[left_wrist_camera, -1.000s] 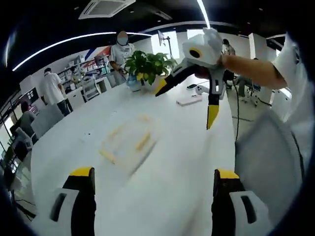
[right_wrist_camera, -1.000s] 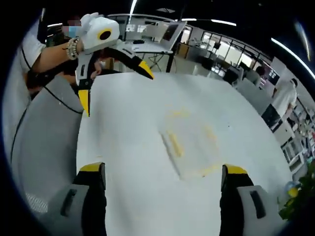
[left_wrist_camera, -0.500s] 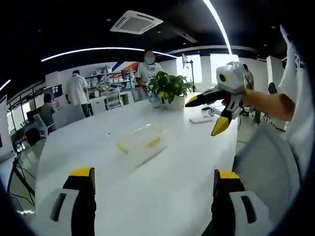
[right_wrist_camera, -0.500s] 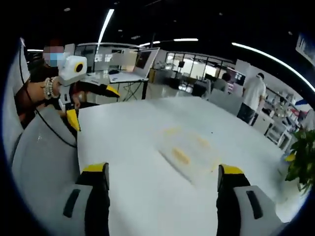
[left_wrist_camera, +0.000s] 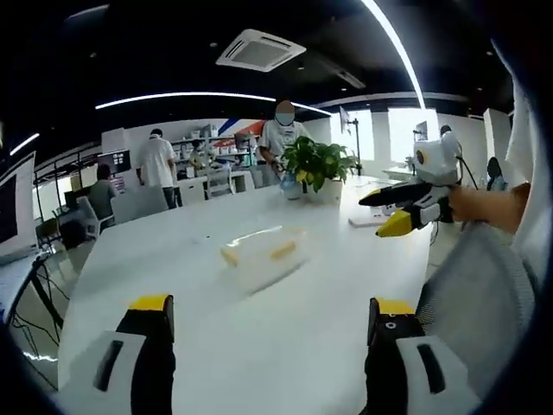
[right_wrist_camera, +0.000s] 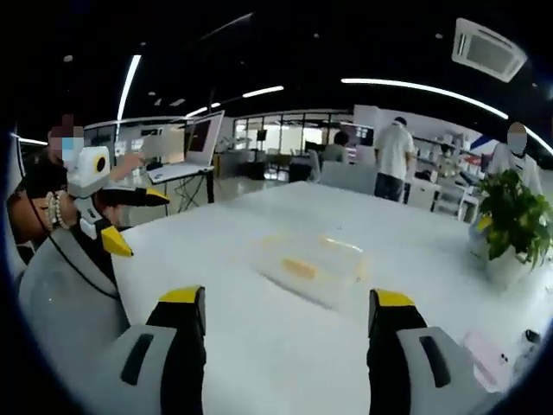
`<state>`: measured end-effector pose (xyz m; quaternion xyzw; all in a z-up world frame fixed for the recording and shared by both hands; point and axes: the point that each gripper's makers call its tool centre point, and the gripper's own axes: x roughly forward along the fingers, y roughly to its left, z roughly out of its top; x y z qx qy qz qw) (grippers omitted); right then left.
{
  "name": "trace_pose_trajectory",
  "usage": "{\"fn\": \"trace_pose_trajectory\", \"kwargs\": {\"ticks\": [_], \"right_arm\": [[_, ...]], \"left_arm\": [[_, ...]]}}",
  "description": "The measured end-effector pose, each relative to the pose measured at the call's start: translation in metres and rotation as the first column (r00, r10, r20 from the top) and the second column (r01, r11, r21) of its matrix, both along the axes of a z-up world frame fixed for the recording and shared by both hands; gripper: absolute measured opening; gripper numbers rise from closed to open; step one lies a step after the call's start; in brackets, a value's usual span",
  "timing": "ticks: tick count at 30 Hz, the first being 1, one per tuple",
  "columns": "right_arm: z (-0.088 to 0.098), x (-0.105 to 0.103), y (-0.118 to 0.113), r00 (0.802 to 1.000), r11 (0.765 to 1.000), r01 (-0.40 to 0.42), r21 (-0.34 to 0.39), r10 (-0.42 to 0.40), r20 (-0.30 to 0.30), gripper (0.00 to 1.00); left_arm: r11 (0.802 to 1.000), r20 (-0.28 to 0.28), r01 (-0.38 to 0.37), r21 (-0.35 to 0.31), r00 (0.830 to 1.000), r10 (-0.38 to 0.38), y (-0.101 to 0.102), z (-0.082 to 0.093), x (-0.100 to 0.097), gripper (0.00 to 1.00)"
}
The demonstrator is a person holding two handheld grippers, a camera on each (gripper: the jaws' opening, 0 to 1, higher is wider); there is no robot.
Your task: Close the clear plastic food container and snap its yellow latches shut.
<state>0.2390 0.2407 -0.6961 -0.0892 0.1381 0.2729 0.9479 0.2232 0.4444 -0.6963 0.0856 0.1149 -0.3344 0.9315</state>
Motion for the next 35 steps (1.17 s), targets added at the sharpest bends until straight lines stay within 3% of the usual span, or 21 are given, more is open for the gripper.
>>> {"fn": "trace_pose_trajectory", "kwargs": {"ticks": [1, 3, 5, 9, 13, 15, 21, 27, 35], "right_arm": [[-0.001, 0.001, 0.001, 1.0, 1.0, 0.001, 0.002, -0.001, 0.012, 0.74], [-0.011, 0.002, 0.002, 0.999, 1.0, -0.023, -0.007, 0.023, -0.022, 0.76], [-0.016, 0.006, -0.006, 0.999, 1.0, 0.007, -0.009, -0.008, -0.05, 0.75], [-0.007, 0.008, -0.014, 0.999, 0.999, 0.042, 0.019, -0.042, -0.012, 0.73], [-0.008, 0.01, -0.016, 0.999, 0.998, 0.05, -0.038, -0.05, 0.014, 0.71], [-0.007, 0.009, -0.016, 0.999, 0.998, 0.043, -0.039, -0.043, 0.019, 0.7], [-0.007, 0.009, -0.018, 0.999, 0.997, 0.04, -0.06, -0.038, 0.032, 0.65], [-0.004, 0.007, -0.013, 0.998, 0.995, 0.019, -0.096, -0.013, 0.068, 0.65], [-0.012, 0.003, -0.007, 0.998, 0.987, -0.011, -0.163, 0.021, 0.056, 0.67]], "left_arm": [[1.0, -0.011, 0.013, -0.016, 1.0, -0.014, -0.004, -0.002, -0.002, 0.91], [0.999, -0.056, 0.053, 0.004, 0.997, -0.053, -0.01, -0.009, -0.008, 0.92], [0.993, -0.021, 0.089, 0.072, 0.996, -0.087, -0.016, -0.012, -0.01, 0.92], [0.988, -0.033, 0.107, 0.111, 0.994, -0.104, -0.02, -0.02, -0.012, 0.92], [0.984, -0.003, 0.122, 0.126, 0.992, -0.123, -0.023, -0.016, -0.013, 0.92], [0.981, -0.026, 0.127, 0.146, 0.992, -0.125, -0.022, -0.024, -0.012, 0.91], [0.983, -0.025, 0.1, 0.153, 0.995, -0.097, -0.014, -0.025, -0.007, 0.85], [0.991, -0.007, 0.062, 0.119, 0.998, -0.062, -0.011, -0.019, -0.004, 0.87], [0.993, -0.023, 0.052, 0.108, 0.998, -0.05, -0.009, -0.023, -0.003, 0.91]]}}
